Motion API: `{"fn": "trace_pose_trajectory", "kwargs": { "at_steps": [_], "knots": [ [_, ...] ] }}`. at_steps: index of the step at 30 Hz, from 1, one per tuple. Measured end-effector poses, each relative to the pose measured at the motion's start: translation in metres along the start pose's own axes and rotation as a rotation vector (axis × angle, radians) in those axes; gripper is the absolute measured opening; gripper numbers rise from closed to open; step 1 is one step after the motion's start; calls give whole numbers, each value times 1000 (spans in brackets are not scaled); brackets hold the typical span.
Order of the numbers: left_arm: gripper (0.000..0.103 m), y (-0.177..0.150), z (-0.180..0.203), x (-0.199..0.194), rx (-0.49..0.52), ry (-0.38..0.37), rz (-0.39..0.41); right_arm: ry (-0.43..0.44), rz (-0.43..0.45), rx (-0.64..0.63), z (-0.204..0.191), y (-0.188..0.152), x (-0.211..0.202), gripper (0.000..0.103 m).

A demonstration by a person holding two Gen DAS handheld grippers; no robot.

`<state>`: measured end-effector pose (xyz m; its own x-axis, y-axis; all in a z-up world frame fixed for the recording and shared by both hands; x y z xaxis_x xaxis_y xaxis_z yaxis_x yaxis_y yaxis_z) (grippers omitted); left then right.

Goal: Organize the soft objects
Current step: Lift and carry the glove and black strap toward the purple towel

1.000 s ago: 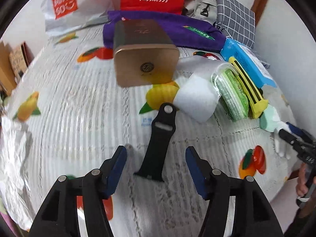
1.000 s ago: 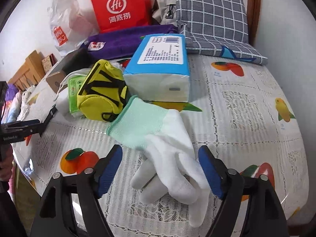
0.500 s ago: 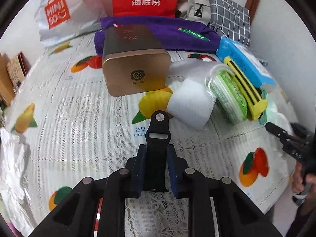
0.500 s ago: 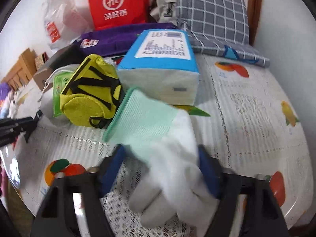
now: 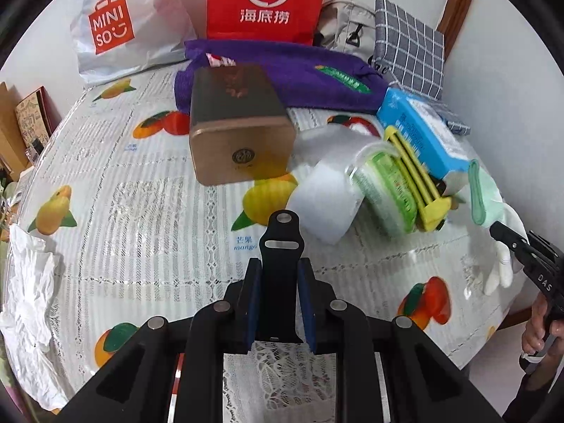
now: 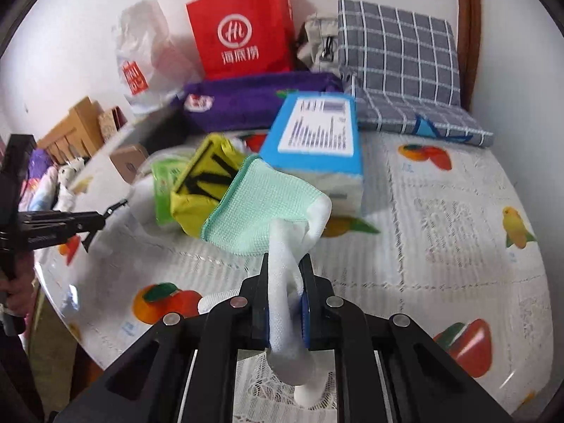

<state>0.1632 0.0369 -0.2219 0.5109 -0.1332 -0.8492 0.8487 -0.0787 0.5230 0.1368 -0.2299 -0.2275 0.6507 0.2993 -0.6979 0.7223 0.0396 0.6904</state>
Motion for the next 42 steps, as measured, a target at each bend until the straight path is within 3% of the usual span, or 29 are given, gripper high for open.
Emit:
{"fn": "trace_pose_trajectory", "kwargs": {
  "at_steps": [15,42],
  "knots": [
    [20,43,0,-33,-26,8,73,24,101,9,-3,50,-42,13],
    [20,144,-16,-39,-76,24,172,37,106,7,-16,155,-3,13]
  ]
}}
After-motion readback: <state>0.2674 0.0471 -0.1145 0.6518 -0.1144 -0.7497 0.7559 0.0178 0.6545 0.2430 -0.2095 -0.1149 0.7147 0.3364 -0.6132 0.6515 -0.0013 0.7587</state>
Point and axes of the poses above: each gripper's, at about its wrist camera, not at the fingertips, and x roughly the way its jaws point, z to its right, y to its top, the point moved 5 cm from there along x, roughly the way its jaws point, and after that the axes turned 5 degrees about y, right-handed, at the moved point
